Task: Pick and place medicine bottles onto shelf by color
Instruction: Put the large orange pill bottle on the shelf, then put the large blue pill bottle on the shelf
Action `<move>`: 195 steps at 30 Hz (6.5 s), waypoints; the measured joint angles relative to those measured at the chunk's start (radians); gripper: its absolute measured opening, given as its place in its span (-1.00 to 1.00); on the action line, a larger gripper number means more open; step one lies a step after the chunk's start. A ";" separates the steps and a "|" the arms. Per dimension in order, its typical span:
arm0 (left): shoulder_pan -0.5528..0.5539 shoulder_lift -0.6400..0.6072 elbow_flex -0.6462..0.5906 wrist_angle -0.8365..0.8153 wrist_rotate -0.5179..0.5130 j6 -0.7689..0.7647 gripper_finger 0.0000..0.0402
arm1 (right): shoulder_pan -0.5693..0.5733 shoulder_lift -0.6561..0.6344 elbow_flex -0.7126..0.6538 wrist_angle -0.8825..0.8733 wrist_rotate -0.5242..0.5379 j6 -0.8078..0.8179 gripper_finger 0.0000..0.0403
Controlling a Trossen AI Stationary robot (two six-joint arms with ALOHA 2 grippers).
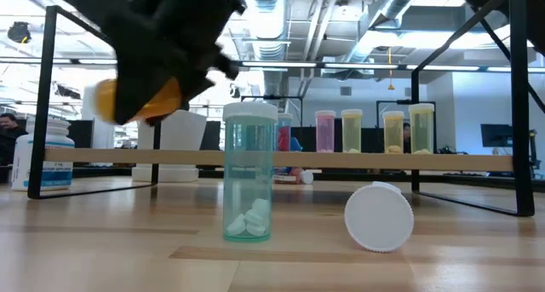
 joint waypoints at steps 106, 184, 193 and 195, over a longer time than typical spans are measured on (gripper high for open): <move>0.482 0.105 -0.046 0.361 0.284 -0.003 -0.13 | 0.220 -0.907 -0.005 -0.637 -0.209 0.193 0.29; 0.478 0.432 0.471 -0.335 0.609 0.105 0.28 | -0.062 -0.931 -0.027 -0.744 -0.229 -0.021 0.29; 0.384 0.291 0.472 -0.337 0.418 -0.037 0.28 | -0.435 -0.929 -0.224 -0.734 -0.228 -0.175 0.29; 0.377 0.263 0.472 -0.337 0.371 -0.037 0.28 | -0.508 -0.923 -0.298 -0.684 -0.230 -0.170 0.29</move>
